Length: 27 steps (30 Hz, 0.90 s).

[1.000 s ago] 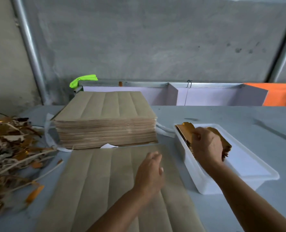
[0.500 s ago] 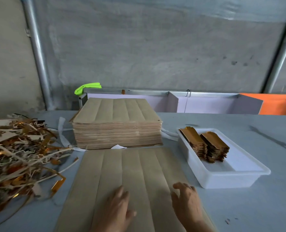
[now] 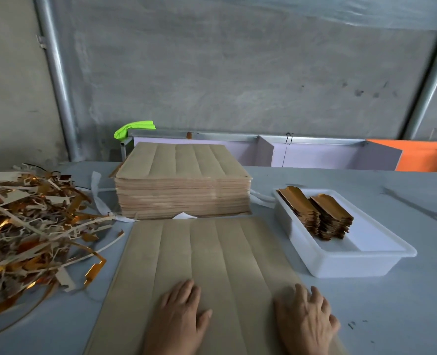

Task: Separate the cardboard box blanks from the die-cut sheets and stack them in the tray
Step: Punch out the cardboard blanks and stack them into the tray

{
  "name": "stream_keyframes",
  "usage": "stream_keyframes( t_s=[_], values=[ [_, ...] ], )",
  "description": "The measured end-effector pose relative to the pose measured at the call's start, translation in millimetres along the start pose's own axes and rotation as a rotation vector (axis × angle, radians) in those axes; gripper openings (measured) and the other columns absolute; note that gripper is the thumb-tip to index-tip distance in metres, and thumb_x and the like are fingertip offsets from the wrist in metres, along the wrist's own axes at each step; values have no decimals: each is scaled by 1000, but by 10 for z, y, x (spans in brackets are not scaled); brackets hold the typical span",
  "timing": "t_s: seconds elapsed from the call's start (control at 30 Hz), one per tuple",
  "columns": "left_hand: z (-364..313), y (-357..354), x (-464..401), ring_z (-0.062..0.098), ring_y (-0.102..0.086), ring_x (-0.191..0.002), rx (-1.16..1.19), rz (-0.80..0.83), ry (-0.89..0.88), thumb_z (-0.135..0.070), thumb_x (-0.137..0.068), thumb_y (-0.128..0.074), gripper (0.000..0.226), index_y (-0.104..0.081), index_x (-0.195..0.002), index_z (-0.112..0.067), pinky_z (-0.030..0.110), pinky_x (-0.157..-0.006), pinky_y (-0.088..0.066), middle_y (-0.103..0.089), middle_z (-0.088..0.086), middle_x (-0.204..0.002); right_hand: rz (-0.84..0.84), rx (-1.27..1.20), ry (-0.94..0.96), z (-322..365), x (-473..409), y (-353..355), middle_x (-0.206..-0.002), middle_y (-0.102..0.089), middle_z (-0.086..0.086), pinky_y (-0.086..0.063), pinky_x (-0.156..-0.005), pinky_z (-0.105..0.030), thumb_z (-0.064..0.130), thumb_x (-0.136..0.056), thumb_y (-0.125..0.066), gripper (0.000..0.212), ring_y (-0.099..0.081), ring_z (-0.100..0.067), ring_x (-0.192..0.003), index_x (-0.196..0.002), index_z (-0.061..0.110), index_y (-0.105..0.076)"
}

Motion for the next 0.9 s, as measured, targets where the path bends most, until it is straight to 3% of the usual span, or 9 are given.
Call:
stream_keyframes(
  t_s=[0.07,0.27,0.43,0.57,0.7,0.8,0.9],
  values=[
    [6,-12,14,15,-72,-80,-7,3,-7,-46,-48,-71,46,-78,-76,-11,21,-63,-55,-74,4,-89,23,-34,11,-34,-15,-32,-152,-24,-1,-26,-106,-35,59,-88,-43,60,-26,-19,-138,-140,33,-31],
    [6,-24,27,18,-71,-85,-59,9,-18,-47,-69,-54,46,-78,-83,-11,29,-67,-58,-74,4,-93,42,-126,26,-51,-75,-17,-139,-39,0,-31,-96,-36,44,-85,-56,53,-38,-21,-124,-134,29,-42],
    [2,-56,31,17,-71,-88,-64,-5,-10,-43,-52,-87,48,-77,-85,-11,29,-69,-58,-74,4,-94,116,-342,-16,-171,-175,-36,-129,-47,-12,-33,-93,-39,16,-82,-63,47,-42,-31,-117,-127,15,-52],
    [-3,-34,47,16,-70,-90,-69,-2,-5,-44,-54,-86,46,-77,-87,-13,29,-72,-57,-74,4,-95,127,-414,-44,-329,-308,70,-98,-63,-20,-43,-78,-37,2,-76,-65,28,-55,-34,-94,-104,1,-67],
    [10,-51,64,18,-65,-106,-40,23,-1,-42,-72,-75,45,-73,-105,-11,31,-88,-52,-68,4,-114,195,-450,-49,-348,-409,151,-94,-68,-14,-48,-72,-33,2,-77,-67,20,-58,-27,-84,-97,3,-72],
    [-18,-55,69,15,-70,-93,-81,56,-18,-45,-55,-86,49,-77,-92,-14,28,-74,-56,-73,1,-100,230,-489,-54,-357,-468,186,-98,-66,-10,-50,-71,-31,10,-79,-71,19,-61,-26,-84,-97,10,-72],
    [-32,-19,64,14,-70,-89,-82,26,-25,-45,-50,-89,49,-77,-88,-15,27,-70,-57,-74,1,-96,243,-476,-28,-334,-518,226,-98,-57,-3,-45,-70,-28,18,-79,-73,22,-56,-21,-85,-101,16,-70]
  ],
)
Point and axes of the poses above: each hand's wrist, its own x-axis away from the middle knuckle, its own y-axis out of the back of the hand, z = x × y, the point moved 8 cm from there along -x, towards the middle knuckle
